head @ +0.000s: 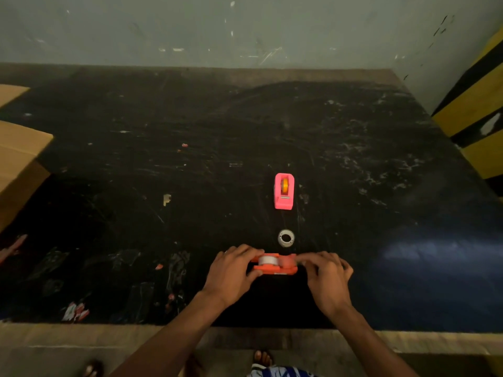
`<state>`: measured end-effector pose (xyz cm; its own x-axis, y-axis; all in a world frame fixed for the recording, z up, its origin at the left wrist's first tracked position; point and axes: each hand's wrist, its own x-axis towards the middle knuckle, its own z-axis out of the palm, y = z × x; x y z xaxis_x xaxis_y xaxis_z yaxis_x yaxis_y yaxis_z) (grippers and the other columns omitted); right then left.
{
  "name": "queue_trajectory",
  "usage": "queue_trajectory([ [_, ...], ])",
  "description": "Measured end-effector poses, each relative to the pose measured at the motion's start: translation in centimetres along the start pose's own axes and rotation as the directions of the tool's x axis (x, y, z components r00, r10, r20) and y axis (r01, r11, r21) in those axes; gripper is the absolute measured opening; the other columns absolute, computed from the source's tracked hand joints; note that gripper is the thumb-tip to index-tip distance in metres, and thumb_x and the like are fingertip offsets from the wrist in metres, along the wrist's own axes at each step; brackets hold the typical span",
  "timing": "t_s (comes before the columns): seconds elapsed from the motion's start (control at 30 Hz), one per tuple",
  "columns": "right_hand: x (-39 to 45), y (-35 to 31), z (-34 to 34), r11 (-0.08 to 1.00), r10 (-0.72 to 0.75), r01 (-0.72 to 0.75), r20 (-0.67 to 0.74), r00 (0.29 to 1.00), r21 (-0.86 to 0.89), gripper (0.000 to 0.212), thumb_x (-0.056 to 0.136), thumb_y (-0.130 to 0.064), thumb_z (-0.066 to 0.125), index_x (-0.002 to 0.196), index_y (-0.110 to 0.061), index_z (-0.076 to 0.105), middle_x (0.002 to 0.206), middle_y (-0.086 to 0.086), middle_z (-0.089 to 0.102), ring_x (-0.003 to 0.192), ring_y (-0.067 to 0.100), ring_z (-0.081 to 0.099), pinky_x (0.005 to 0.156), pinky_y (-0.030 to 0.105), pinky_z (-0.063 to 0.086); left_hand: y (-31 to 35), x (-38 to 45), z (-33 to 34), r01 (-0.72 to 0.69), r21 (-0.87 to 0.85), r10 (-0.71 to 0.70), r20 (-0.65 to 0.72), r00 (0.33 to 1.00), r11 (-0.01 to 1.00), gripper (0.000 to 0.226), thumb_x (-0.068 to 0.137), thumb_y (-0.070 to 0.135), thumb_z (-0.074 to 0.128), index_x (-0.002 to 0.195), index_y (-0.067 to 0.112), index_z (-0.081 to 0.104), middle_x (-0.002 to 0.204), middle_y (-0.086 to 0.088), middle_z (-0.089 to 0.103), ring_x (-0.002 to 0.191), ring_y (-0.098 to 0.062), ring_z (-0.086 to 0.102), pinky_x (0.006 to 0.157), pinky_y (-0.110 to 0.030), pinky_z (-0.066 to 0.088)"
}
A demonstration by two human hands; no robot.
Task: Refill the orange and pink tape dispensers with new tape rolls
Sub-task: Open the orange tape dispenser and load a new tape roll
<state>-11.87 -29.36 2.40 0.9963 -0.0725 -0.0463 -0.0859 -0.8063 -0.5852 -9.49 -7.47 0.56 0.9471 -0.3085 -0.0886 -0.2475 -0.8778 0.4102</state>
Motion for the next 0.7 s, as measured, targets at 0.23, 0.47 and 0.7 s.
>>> queue_trajectory([
  [0.23,-0.3,-0.1,0.7,0.973,0.150,-0.144,-0.019,0.988,0.181,0.034,0.095,-0.010,0.058,0.091,-0.042,0.067,0.100,-0.014,0.067,0.103,0.008,0.051,0.093,0.033,0.026,-0.1,0.0,0.1,0.000,-0.018,0.000,-0.015,1.000,1.000,0.052,0.090,0.040,0.066,0.138,0.039,0.047,0.137,0.012,0.055,0.122,-0.012,0.053,0.100,-0.035,0.042],
  [0.47,-1.2,-0.7,2.7,0.886,0.347,-0.320,-0.021,0.938,0.334,0.026,0.096,-0.010,0.054,0.105,-0.026,0.074,0.111,0.000,0.072,0.115,0.021,0.057,0.106,0.041,0.032,0.0,-0.1,0.4,-0.001,-0.038,0.000,-0.038,0.999,0.999,0.052,0.090,0.039,0.067,0.138,0.037,0.049,0.135,0.012,0.056,0.122,-0.011,0.054,0.102,-0.036,0.043],
  [0.7,-2.0,-1.6,2.8,0.848,0.421,-0.416,0.061,0.905,0.327,0.046,0.093,0.000,0.047,0.123,-0.030,0.066,0.129,0.005,0.048,0.127,0.026,0.035,0.109,0.047,0.027,0.0,0.0,0.6,-0.004,-0.069,0.000,-0.054,0.999,0.998,0.051,0.090,0.034,0.068,0.138,0.033,0.051,0.135,0.009,0.057,0.121,-0.012,0.055,0.102,-0.035,0.044],
])
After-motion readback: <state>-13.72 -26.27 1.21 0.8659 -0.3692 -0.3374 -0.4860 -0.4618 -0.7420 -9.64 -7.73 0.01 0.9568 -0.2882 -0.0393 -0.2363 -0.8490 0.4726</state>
